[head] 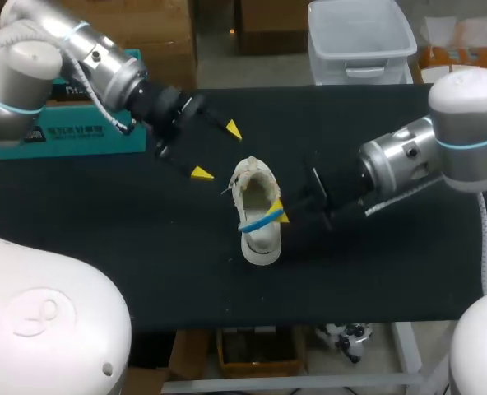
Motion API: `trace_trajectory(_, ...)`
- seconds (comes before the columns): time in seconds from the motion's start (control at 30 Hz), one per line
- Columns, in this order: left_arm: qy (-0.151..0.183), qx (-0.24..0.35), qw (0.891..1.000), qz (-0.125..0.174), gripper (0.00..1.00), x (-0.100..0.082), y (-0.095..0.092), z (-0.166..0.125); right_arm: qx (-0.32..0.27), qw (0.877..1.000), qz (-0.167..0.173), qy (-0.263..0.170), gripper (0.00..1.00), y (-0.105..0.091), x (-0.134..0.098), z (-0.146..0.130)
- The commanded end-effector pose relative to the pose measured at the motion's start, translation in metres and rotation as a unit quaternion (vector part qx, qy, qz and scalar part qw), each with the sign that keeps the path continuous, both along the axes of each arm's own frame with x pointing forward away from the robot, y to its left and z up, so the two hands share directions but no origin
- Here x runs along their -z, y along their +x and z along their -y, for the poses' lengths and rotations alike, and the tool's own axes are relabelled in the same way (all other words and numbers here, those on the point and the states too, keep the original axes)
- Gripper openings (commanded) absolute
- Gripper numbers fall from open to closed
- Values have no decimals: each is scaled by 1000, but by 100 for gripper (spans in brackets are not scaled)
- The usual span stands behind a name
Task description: Open the shoe tongue, take the insole out of the shoe, put the insole back into the shoe, and pack the shoe into the shoebox
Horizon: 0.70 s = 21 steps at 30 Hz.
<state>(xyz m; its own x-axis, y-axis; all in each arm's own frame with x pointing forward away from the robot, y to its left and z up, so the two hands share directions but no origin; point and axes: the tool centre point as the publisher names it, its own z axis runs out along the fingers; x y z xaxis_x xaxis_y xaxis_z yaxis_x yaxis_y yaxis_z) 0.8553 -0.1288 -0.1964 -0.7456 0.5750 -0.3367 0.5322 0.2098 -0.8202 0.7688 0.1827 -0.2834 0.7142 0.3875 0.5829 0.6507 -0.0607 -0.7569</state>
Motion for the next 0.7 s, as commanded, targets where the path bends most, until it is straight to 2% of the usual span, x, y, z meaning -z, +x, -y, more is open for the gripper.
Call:
trace_trajectory(0.03, 112, 164, 979, -41, 100, -3, 15, 1, 4, 1000, 7, -2, 0, -7, 0, 0)
trace_trajectory(0.1, 126, 189, 973, -37, 100, -4, 16, -1, 2, 1000, 12, -2, 0, -9, 0, 0)
trace_trajectory(0.17, 132, 191, 972, -34, 100, -5, 17, -3, 2, 1000, 14, -3, 0, -12, 0, 1)
trace_trajectory(0.37, 152, 235, 960, -12, 100, -2, 17, -11, 4, 1000, 21, 1, 0, -17, 0, 5)
trace_trajectory(0.7, 165, 248, 955, 15, 100, 4, 14, -20, 4, 1000, 20, 14, 0, -22, 5, 8)
